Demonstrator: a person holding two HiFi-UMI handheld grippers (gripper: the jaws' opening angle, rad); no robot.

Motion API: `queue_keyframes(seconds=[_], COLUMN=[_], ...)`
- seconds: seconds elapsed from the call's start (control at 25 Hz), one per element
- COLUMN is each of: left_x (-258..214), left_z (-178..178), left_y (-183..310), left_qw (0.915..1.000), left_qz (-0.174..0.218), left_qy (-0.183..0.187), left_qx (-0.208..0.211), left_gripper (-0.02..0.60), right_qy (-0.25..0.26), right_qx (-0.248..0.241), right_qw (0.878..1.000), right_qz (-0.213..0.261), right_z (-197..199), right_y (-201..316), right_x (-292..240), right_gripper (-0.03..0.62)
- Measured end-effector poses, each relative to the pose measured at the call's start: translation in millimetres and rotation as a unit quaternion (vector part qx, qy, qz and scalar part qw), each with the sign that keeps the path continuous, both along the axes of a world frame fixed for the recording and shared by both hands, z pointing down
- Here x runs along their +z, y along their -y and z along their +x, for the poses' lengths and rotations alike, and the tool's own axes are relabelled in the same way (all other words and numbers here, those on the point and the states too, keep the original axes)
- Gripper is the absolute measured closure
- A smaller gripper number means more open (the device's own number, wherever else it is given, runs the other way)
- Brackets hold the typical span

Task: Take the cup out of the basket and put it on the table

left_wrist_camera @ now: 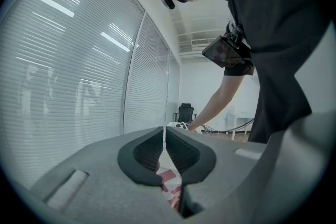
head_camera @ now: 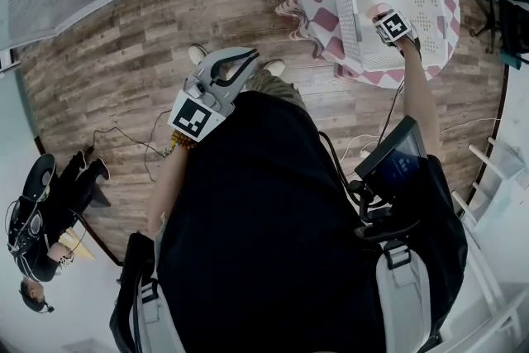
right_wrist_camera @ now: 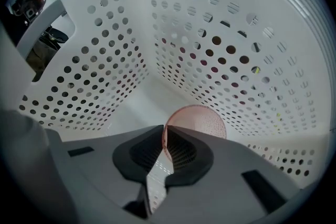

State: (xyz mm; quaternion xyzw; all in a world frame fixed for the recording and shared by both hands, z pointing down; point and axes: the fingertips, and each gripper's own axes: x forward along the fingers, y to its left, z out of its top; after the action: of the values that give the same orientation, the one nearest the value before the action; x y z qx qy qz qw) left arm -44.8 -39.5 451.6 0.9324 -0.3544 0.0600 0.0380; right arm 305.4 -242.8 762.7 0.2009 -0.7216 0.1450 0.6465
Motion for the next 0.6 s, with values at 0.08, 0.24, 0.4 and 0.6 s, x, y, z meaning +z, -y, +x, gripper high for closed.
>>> queue_keyframes(seconds=[0.08, 0.24, 0.4, 0.6], left_x=[-1, -5, -11, -10], left_z=[0, -2, -5, -1], left_y=[-2, -8, -10, -4], left_qw=[1.0, 0.9999, 0.9998, 0.9997], left_qz=[-0.003, -0.008, -0.003, -0.007], left_qy=[-0.002, -0.008, -0.017, -0.025], left_qx=[-0.001, -0.003, -0.006, 0.005], left_gripper=[0.575, 0.575, 0.575, 0.575], right_qy=[0.0, -0.002, -0.002, -0.003], right_qx=[-0.002, -0.004, 0.002, 0.011], right_qw=[1.0, 1.0, 1.0, 1.0], right_qz=[0.001, 0.005, 0.006, 0.014], right_z=[-2, -4, -3, 1], right_y=[-1, -6, -12, -10], right_x=[-2, -13, -18, -22], right_gripper=[0.566, 0.566, 0.566, 0.568])
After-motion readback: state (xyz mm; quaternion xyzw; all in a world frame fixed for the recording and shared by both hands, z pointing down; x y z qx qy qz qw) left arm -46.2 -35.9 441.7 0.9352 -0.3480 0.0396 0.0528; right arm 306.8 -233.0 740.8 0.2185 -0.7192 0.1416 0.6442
